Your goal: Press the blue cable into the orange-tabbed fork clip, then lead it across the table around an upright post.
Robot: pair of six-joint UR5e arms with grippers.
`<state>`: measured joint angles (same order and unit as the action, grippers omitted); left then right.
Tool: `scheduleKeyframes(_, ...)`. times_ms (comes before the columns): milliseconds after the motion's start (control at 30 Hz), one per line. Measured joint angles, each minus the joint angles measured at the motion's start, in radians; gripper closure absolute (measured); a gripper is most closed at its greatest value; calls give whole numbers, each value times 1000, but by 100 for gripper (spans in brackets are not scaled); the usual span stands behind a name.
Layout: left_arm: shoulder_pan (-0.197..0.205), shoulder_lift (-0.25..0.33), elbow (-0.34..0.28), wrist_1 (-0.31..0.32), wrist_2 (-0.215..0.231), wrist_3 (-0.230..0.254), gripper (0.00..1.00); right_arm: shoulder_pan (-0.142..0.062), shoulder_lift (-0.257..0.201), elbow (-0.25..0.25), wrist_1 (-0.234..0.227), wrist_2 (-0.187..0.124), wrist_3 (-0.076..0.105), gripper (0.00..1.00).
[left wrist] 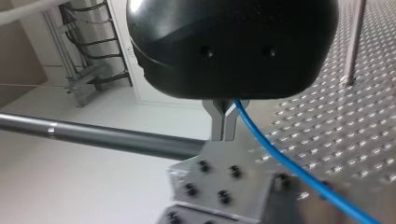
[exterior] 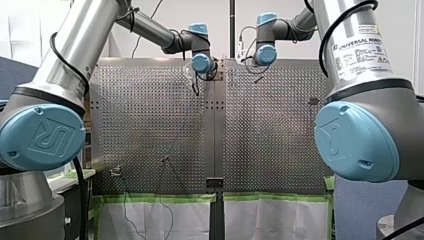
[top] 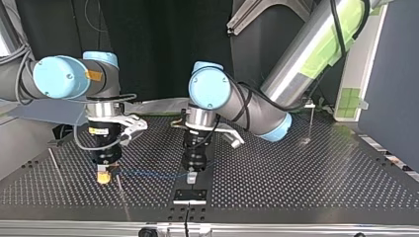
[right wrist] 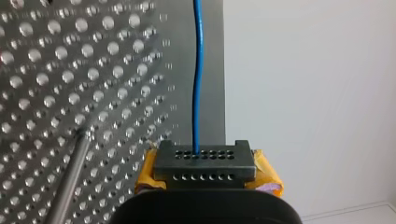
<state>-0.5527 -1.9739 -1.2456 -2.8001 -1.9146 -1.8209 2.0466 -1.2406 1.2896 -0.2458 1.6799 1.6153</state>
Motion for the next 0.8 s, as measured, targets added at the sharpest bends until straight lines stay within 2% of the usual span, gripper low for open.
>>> scheduleKeyframes(167,-16,-31,53,-8,5,-25,100,-18,-5,0,10,0,0,100)
scheduleKeyframes(467,-39,-36,115,-13,19,-64,100,-55,-26,0,30,-2,1,100)
scheduleKeyframes(800,-63,-96,179,-57,17,-69,100,-92,-31,1,57,-2,0,100)
